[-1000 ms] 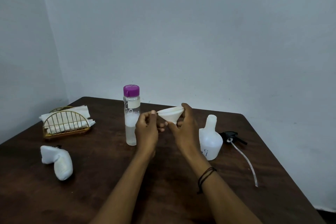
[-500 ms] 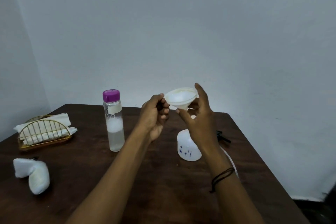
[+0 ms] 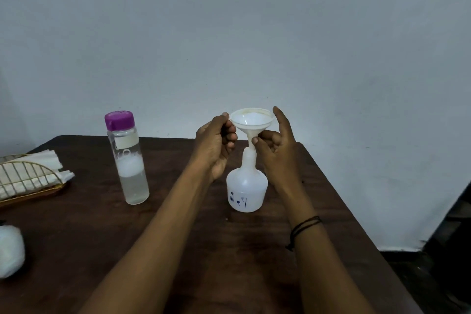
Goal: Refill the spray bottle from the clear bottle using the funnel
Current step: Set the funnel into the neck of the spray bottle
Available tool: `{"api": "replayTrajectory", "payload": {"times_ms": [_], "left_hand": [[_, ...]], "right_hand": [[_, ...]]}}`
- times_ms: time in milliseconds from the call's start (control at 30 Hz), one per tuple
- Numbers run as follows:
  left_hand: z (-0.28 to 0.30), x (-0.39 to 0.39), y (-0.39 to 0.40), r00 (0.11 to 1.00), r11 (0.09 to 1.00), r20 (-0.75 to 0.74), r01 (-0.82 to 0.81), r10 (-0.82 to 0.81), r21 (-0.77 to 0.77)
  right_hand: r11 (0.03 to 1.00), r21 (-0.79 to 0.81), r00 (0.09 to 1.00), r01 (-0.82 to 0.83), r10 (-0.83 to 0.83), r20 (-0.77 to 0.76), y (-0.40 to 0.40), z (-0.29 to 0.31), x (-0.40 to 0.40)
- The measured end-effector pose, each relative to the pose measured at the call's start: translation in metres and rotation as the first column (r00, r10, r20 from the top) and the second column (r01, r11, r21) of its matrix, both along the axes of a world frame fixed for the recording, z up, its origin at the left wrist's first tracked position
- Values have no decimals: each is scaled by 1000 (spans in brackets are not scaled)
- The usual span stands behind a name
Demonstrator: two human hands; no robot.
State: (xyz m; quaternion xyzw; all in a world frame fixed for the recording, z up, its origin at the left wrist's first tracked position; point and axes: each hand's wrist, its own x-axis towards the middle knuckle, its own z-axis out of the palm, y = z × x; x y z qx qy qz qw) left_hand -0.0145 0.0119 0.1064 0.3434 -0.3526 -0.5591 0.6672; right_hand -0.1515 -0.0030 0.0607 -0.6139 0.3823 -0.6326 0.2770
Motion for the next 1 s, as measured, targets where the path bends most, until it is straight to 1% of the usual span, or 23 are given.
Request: {"api": "replayTrajectory", "payload": {"times_ms": [167, 300, 533, 767, 867, 1000], "left_hand": [[-2, -1, -1, 1000, 1000, -8, 13, -13, -2], [-2, 0, -4, 993, 997, -98, 73, -72, -2], [1, 3, -4, 991, 996, -111, 76, -79, -35], [-9, 4, -3, 998, 998, -34, 57, -56, 22], [-14, 2, 0, 999, 998, 17, 36, -37, 44], [-20, -1, 4, 999, 997, 40, 32, -35, 66]], "right_hand": [[1000, 3, 1000, 15, -15, 18, -3, -3, 2], [1000, -7, 1000, 11, -10, 17, -4, -4, 4], [999, -29, 1000, 15, -15, 15, -5, -2, 6], [999, 17, 999, 31, -31, -24, -5, -10, 5], [997, 51, 996, 55, -52, -68, -2, -14, 5], [997, 27, 994, 79, -77, -74, 2, -21, 8]]}}
